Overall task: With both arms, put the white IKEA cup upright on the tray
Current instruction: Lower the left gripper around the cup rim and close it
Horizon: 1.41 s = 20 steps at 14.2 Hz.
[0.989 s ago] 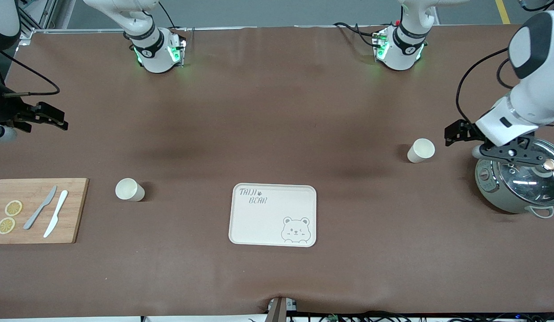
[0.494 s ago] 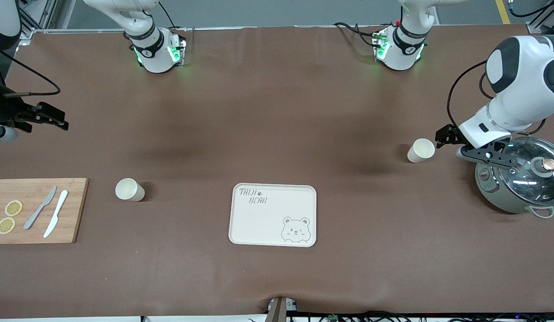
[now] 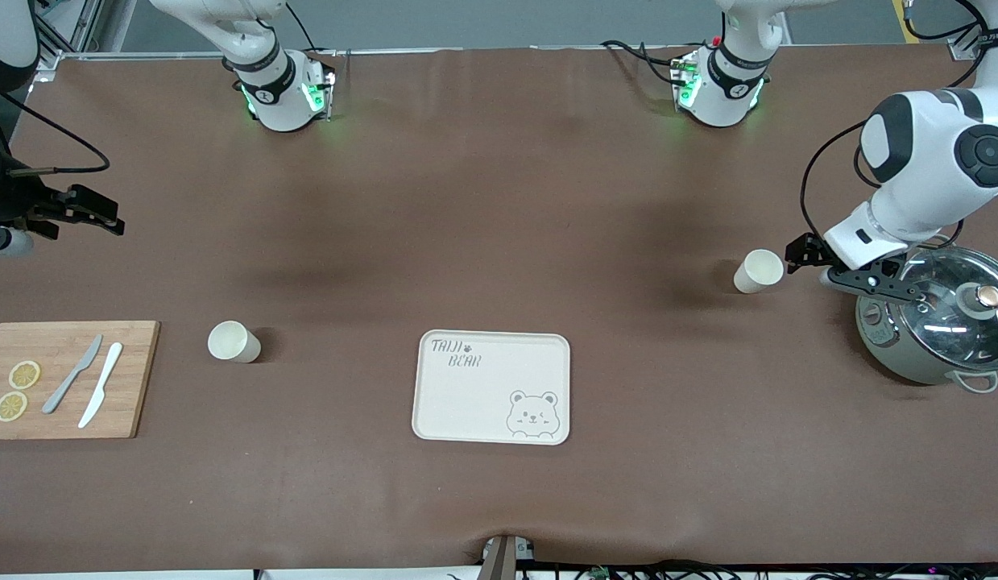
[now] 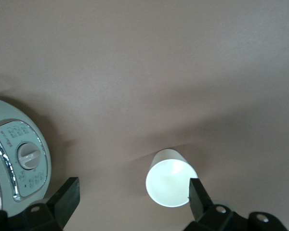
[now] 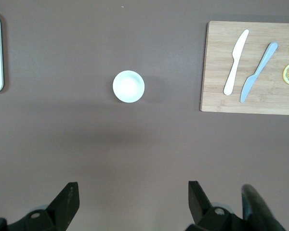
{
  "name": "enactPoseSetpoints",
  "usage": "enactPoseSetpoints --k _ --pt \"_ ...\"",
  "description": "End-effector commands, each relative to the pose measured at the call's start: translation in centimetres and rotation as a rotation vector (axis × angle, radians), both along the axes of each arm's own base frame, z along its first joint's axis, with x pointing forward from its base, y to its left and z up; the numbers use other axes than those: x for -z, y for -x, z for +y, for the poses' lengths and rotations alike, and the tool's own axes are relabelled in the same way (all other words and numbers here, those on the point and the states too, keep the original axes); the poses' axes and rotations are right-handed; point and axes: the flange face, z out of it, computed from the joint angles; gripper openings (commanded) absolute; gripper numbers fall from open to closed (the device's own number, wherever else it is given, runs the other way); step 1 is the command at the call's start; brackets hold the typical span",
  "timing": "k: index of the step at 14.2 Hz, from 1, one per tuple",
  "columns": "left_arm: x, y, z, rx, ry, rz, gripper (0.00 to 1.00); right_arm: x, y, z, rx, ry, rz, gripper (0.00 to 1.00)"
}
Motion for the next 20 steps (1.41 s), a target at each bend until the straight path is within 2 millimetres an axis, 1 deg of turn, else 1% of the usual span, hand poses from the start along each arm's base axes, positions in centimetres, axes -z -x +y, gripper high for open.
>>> enactPoseSetpoints --k 1,3,6,10,14,17,20 --pt "1.4 1.5 0.4 0.01 0.0 -0.041 1.0 -0.3 -0.4 0.1 -0.001 0.013 0.0 1.0" --pt "3.0 2.0 0.4 0.011 0.001 -0.06 1.0 -0.3 -0.4 0.1 -0.002 0.013 0.0 1.0" --pt "5.2 2.2 0.5 0.009 0.005 -0.028 1.0 -0.4 -0.4 0.2 -0.002 0.013 0.0 1.0" --pt "7.7 2.8 0.5 0.007 0.01 -0.023 1.0 -0.4 -0.3 0.2 -0.002 0.013 0.002 1.0" --pt "10.2 3.9 0.7 0.002 0.013 -0.041 1.0 -0.4 -0.3 0.2 -0.002 0.013 0.002 1.0" --pt "11.3 4.6 0.8 0.005 0.013 -0.045 1.0 -0.3 -0.3 0.2 -0.002 0.013 0.003 1.0" --pt "12.1 5.6 1.3 -0.006 0.012 -0.042 1.0 -0.4 -0.3 0.2 -0.002 0.013 0.0 1.0"
